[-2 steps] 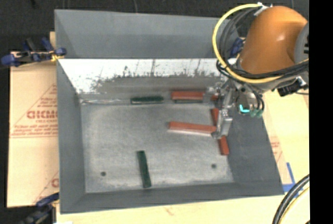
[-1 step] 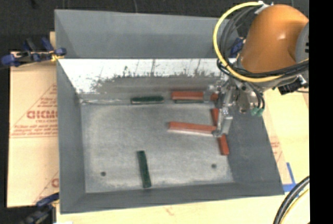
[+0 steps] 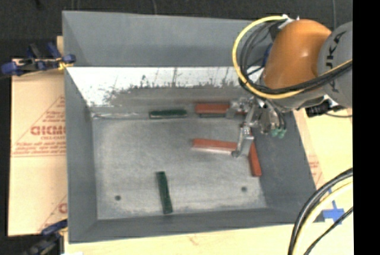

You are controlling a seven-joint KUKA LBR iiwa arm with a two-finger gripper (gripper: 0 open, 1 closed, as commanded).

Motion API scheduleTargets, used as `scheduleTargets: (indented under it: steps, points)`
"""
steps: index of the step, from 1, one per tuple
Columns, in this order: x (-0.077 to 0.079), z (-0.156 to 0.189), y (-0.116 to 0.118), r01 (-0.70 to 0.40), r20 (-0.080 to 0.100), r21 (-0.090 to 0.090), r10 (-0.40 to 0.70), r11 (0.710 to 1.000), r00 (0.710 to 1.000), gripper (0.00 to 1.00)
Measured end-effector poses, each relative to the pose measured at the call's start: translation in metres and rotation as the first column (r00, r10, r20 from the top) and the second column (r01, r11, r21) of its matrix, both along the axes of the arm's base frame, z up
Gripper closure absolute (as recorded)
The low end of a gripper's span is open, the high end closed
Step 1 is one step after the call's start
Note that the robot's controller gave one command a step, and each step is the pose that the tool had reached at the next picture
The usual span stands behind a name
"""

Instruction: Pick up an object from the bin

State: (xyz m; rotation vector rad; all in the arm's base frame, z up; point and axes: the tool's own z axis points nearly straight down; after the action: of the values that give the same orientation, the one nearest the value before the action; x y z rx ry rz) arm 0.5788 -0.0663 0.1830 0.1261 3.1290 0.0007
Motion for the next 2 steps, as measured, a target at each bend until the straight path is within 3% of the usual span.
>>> scheduleTargets:
  steps: [1,2]
  points:
    - [0.044,-0.023,-0.01,0.082,-0.005,0.001,-0.082,0.997,0.997,0.0]
    - [0.024,-0.054,-0.024,0.031,-0.005,-0.002,-0.031,1.0,0.999,0.0]
